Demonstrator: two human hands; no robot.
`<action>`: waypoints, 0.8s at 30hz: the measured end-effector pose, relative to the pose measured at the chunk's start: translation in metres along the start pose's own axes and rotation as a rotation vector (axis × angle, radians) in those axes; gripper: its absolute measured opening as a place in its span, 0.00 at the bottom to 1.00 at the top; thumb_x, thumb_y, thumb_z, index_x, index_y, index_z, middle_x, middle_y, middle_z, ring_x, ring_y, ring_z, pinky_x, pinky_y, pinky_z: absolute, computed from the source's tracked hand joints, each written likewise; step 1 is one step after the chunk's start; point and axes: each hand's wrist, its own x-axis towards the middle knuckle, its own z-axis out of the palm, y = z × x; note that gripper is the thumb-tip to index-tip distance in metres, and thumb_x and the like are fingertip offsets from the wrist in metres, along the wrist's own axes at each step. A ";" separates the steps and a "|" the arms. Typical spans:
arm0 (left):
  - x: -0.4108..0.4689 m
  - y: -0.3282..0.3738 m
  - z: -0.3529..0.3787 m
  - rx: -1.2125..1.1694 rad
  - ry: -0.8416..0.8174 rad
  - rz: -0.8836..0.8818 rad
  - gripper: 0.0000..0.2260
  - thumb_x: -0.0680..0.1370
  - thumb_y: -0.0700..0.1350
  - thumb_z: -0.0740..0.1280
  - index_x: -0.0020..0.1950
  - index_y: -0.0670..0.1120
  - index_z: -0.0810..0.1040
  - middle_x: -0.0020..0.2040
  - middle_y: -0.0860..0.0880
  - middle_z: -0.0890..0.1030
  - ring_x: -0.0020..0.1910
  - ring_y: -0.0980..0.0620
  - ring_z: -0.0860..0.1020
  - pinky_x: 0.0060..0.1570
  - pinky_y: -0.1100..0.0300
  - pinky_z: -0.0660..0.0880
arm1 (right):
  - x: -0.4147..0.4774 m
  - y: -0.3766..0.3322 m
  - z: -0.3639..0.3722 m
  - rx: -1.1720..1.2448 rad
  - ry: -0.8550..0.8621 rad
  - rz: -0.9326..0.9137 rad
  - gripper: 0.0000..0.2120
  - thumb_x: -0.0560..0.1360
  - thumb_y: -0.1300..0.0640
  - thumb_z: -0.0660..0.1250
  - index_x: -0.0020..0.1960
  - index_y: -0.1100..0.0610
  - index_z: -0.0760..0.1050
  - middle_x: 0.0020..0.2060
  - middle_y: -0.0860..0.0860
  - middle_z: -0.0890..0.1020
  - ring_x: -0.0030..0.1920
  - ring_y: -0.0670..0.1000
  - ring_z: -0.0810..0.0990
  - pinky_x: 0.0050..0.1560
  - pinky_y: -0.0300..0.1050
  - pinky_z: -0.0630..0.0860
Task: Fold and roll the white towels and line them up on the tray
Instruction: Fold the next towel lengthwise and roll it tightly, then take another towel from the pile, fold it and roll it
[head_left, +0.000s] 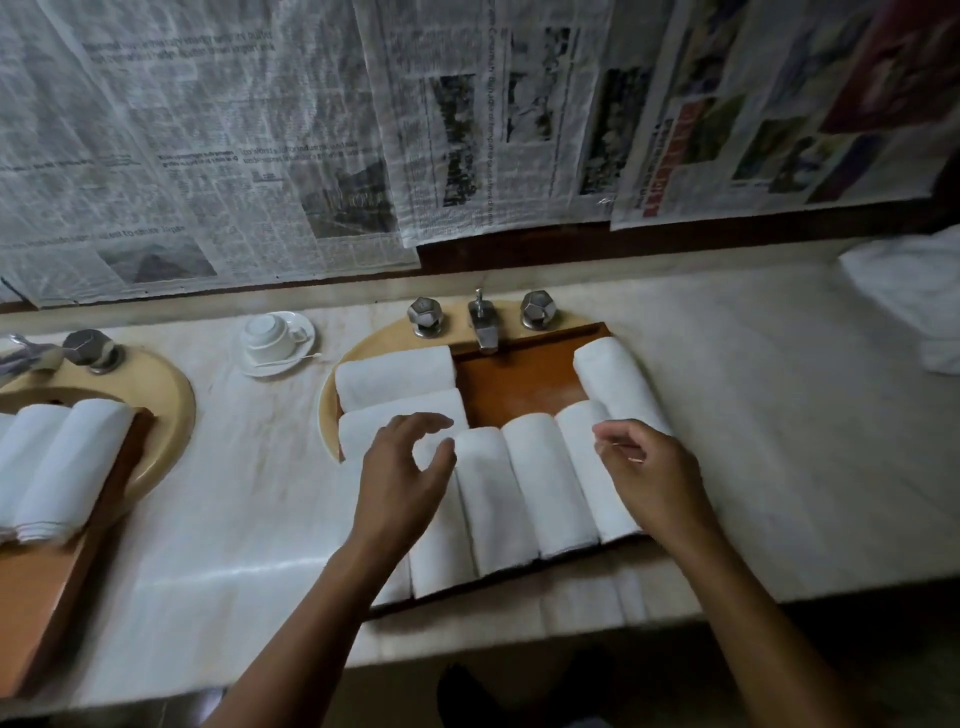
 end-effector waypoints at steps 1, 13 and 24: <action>-0.001 0.009 0.008 -0.011 -0.014 0.016 0.08 0.79 0.45 0.71 0.56 0.54 0.83 0.54 0.60 0.82 0.57 0.59 0.78 0.57 0.60 0.75 | -0.003 0.006 -0.011 0.014 0.024 0.013 0.07 0.79 0.55 0.70 0.52 0.44 0.83 0.48 0.37 0.84 0.52 0.41 0.82 0.53 0.40 0.77; -0.042 0.146 0.186 -0.112 -0.241 0.156 0.08 0.79 0.47 0.70 0.58 0.54 0.83 0.55 0.60 0.84 0.57 0.61 0.79 0.58 0.55 0.78 | -0.035 0.120 -0.202 0.051 0.276 0.109 0.06 0.80 0.55 0.70 0.54 0.46 0.83 0.49 0.39 0.85 0.51 0.41 0.82 0.50 0.39 0.75; -0.077 0.282 0.357 -0.201 -0.371 0.181 0.07 0.79 0.45 0.71 0.55 0.54 0.84 0.52 0.57 0.84 0.53 0.57 0.82 0.54 0.55 0.79 | -0.052 0.252 -0.372 0.091 0.447 0.205 0.07 0.80 0.58 0.69 0.51 0.45 0.81 0.47 0.42 0.85 0.49 0.43 0.82 0.51 0.42 0.78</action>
